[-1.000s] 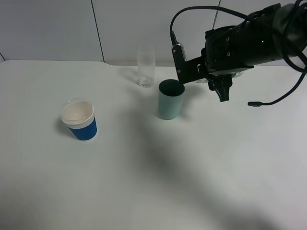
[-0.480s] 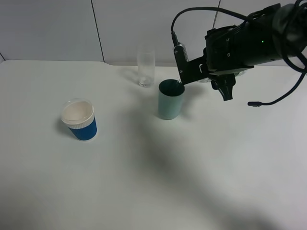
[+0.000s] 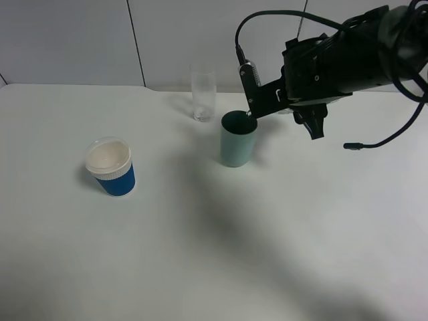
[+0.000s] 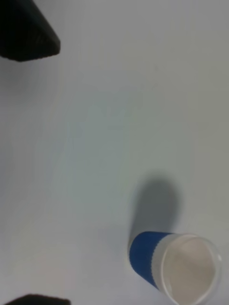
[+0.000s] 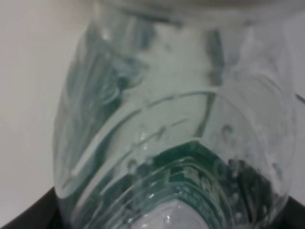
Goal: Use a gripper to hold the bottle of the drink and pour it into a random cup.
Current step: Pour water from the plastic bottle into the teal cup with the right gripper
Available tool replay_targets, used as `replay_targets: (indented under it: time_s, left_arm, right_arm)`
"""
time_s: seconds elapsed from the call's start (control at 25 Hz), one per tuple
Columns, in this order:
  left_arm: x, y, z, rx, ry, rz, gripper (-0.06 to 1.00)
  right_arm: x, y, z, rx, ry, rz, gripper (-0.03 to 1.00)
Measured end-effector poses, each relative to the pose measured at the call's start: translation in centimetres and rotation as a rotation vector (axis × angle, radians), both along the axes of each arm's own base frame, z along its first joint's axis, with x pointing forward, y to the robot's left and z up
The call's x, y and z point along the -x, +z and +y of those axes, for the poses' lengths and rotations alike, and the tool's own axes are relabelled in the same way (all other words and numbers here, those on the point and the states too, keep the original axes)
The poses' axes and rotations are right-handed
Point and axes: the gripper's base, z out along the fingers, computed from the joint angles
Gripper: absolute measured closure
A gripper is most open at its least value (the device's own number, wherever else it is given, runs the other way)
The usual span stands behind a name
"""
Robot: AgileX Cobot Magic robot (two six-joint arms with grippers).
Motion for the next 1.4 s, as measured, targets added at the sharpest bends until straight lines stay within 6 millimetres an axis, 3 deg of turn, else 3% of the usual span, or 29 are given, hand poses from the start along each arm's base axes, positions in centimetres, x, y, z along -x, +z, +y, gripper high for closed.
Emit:
replay_targets:
  time_s: [1.4]
  left_arm:
    - [0.00, 0.00, 0.00, 0.000, 0.000, 0.000, -0.05]
  right_arm:
    - [0.14, 0.03, 0.24, 0.099, 0.080, 0.030, 0.40]
